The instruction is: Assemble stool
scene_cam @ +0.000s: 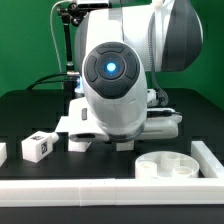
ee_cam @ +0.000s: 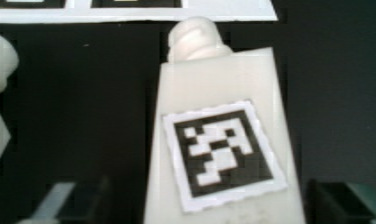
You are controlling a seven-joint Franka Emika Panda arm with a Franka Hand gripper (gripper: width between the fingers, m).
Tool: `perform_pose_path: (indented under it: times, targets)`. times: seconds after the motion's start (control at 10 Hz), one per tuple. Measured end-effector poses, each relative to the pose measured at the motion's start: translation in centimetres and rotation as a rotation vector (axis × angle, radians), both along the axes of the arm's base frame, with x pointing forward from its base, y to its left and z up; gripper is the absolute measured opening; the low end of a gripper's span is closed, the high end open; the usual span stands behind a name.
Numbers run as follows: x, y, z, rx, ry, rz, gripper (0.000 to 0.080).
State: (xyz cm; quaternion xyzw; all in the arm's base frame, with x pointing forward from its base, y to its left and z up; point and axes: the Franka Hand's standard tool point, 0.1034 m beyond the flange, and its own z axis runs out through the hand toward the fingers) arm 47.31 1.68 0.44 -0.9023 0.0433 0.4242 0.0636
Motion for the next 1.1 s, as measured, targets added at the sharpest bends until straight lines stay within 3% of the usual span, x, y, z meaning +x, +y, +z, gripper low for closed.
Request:
perform_pose_path:
  times: [0.1, 0.5, 0.7, 0.9, 1.1]
  targets:
    - [0.0, 0.0, 0.0, 0.0, -0.001, 0.0, 0.0327]
    - [0.6, 0.1, 0.5, 0.026, -0.019, 0.022, 0.0327]
    - [1.6, 0.7, 3.4, 0.028, -0.044, 0.028, 0.0327]
    - [2.1, 2.8, 6.7, 0.012, -0.033, 0.032, 0.0327]
    - [2.6, 4.1, 8.0, 0.003, -0.062, 0.04, 0.0327]
